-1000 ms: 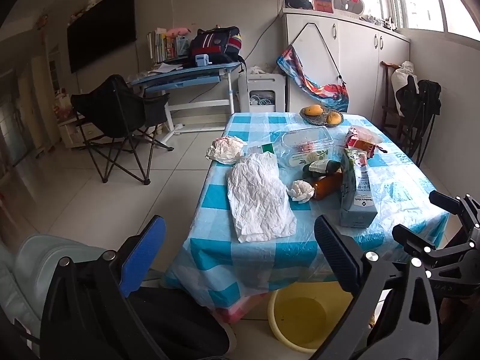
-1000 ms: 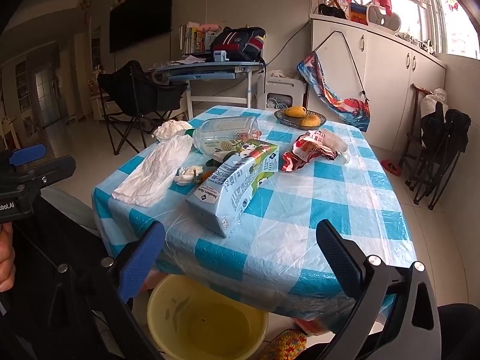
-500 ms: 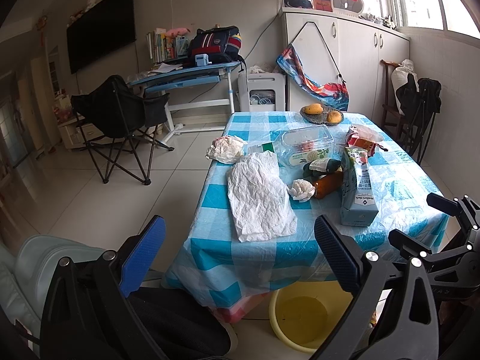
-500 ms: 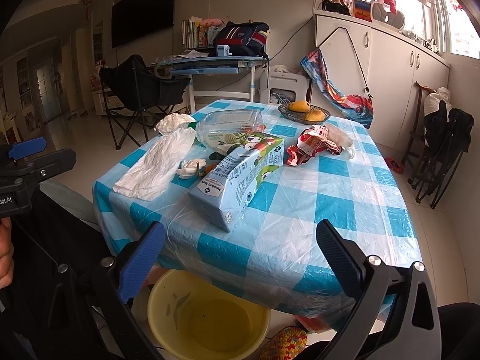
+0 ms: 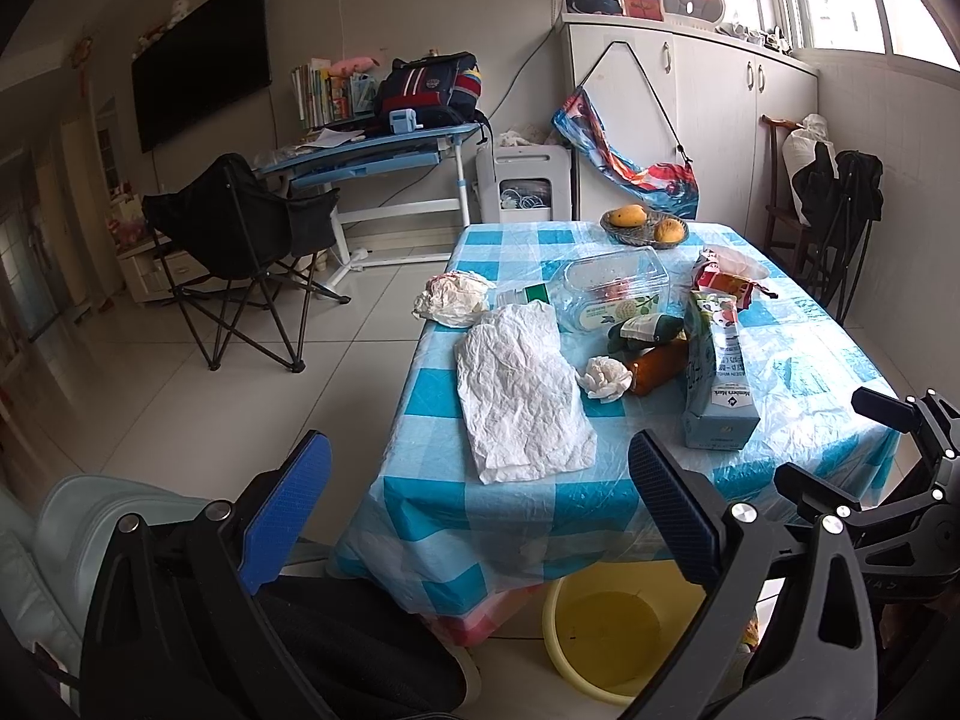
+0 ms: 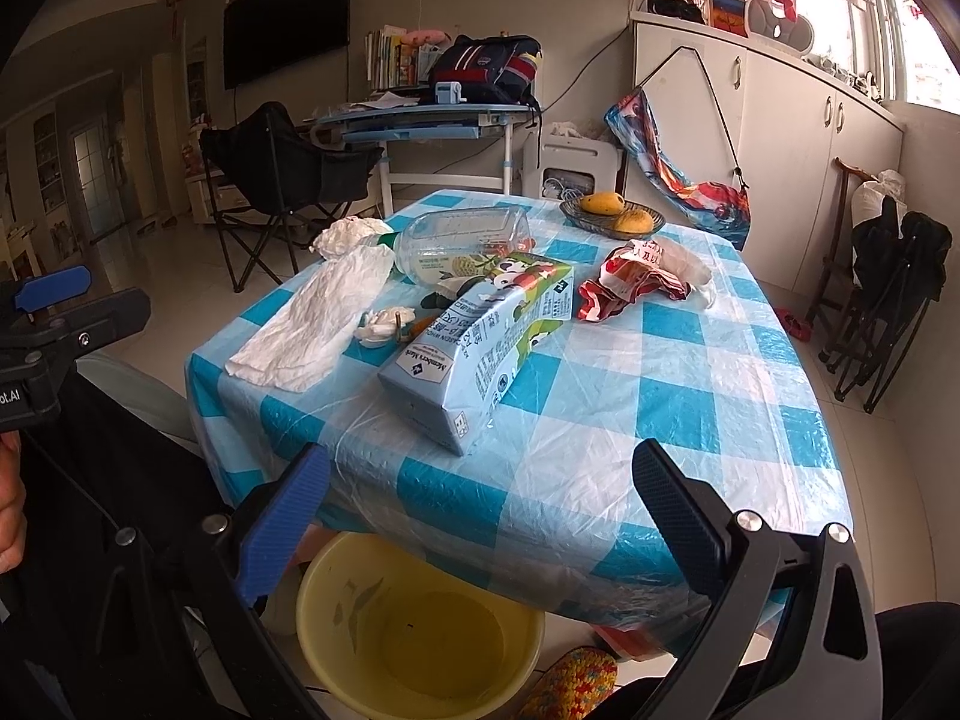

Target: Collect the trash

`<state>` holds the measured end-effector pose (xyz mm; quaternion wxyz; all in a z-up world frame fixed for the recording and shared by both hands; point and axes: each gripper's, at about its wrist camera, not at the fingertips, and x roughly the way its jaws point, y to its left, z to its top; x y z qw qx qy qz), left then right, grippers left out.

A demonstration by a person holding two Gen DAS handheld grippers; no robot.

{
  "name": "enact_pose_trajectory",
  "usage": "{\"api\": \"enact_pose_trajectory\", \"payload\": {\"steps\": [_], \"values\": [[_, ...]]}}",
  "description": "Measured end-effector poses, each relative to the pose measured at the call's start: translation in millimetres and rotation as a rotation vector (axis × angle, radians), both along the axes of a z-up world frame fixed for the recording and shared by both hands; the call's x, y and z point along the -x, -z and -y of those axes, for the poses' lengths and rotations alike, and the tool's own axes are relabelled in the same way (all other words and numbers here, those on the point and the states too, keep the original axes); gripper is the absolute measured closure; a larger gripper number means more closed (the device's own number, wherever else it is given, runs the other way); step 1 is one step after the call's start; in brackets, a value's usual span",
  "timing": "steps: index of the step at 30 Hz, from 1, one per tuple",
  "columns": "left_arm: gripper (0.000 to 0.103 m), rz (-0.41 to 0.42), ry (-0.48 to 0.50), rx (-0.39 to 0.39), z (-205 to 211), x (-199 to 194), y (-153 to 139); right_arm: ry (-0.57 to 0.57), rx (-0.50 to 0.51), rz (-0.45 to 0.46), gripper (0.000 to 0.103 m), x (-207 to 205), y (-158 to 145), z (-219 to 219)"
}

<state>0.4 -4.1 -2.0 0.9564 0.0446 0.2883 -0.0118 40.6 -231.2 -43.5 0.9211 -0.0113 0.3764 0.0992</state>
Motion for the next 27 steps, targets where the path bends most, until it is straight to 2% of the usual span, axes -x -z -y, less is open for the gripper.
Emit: {"api": "enact_pose_trajectory", "payload": {"steps": [27], "values": [[0.007,0.013,0.003,-0.006,0.4,0.3,0.0,-0.005,0.008,-0.005,0.006,0.2,3.8,-3.2]]}}
